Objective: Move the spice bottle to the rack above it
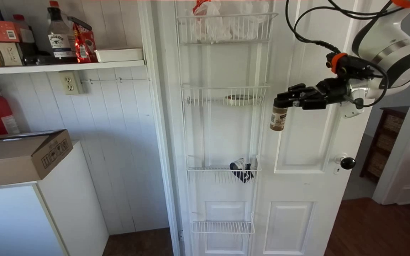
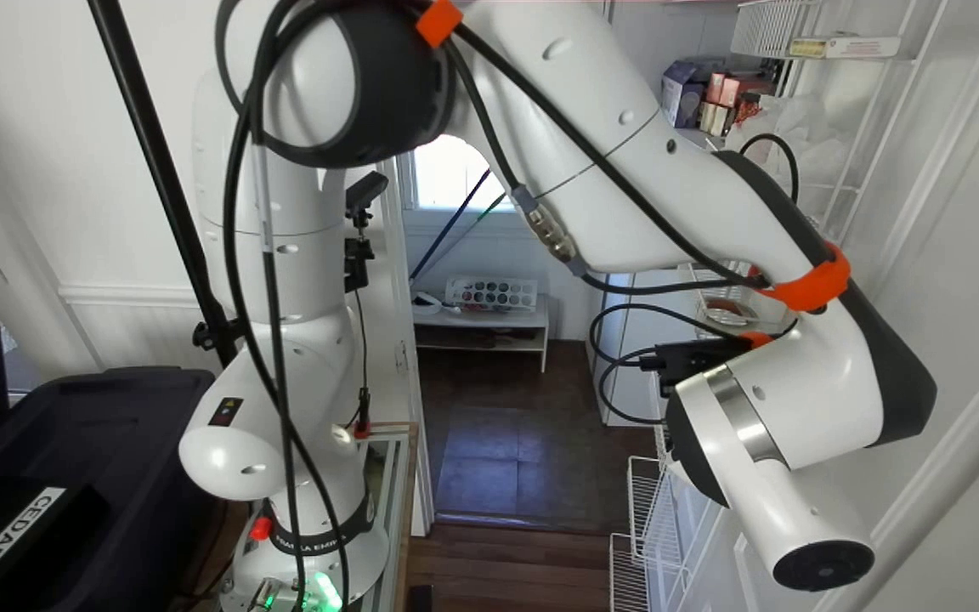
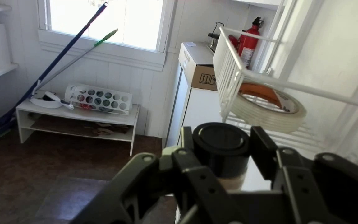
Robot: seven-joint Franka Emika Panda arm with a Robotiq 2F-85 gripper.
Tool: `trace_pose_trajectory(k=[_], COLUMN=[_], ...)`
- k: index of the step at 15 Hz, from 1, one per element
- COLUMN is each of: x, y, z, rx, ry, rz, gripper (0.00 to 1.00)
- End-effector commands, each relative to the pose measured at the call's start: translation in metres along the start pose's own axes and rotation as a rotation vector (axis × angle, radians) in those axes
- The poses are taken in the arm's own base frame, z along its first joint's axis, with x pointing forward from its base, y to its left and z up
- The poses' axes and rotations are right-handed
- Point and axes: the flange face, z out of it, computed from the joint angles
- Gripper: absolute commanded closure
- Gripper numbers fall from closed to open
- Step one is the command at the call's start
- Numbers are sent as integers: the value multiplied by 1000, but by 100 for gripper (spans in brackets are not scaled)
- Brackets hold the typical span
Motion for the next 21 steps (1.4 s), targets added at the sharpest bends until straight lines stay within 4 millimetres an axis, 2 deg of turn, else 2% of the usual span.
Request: trace_pose_trajectory(k=[1,10,14,21], x=[-28,-83,-109,-134], y=[-2,-5,-5,-8], z=[-8,-12,-8,1], rx=[-28,-145,-129,-103], ry=[-26,-64,-121,-250], rz=[16,35,50,57], gripper=[76,76,76,76])
